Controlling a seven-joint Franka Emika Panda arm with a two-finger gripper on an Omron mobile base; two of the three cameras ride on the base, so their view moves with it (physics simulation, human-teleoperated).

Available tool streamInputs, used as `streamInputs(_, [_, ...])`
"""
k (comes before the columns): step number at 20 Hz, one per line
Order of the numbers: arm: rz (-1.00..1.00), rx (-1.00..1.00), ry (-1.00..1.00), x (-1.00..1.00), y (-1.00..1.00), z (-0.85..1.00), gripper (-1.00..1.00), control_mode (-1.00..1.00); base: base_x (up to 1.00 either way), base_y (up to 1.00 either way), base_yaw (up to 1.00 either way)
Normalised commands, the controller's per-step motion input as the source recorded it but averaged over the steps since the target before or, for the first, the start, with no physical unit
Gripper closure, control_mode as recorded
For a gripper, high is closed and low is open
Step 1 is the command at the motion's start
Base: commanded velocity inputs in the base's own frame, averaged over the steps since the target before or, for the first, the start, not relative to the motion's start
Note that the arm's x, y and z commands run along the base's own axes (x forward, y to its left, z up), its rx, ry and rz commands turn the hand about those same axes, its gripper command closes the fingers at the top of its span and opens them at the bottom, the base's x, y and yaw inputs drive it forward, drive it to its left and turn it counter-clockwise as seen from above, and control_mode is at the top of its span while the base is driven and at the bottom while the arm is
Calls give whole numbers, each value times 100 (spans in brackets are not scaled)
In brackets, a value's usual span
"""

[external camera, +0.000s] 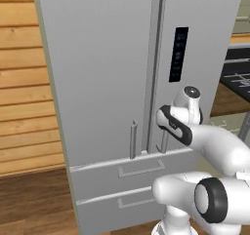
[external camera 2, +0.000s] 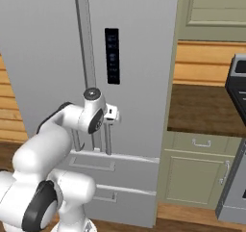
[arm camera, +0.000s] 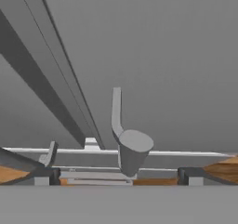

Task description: Take the strawberry from the fridge and place it on top of the pancake, located on the dining counter.

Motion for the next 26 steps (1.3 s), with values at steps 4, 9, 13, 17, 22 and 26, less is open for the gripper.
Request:
streamInputs(4, [0, -1, -1, 23, 0, -31, -100, -100, 0, 0, 0])
streamInputs(9, [0, 0, -6, 5, -7, -2, -100, -100, 0, 0, 0])
streamInputs(13, [0, 0, -5, 29, -8, -3, -100, -100, 0, 0, 0])
streamInputs(17, [0, 0, 0, 28, -4, -10, -100, -100, 0, 0, 0])
streamInputs(22, [0, 0, 0, 7, -8, -18, 100, -100, 0, 0, 0])
streamInputs(26, [0, 0, 0, -8, -6, -7, 100, -100, 0, 0, 0])
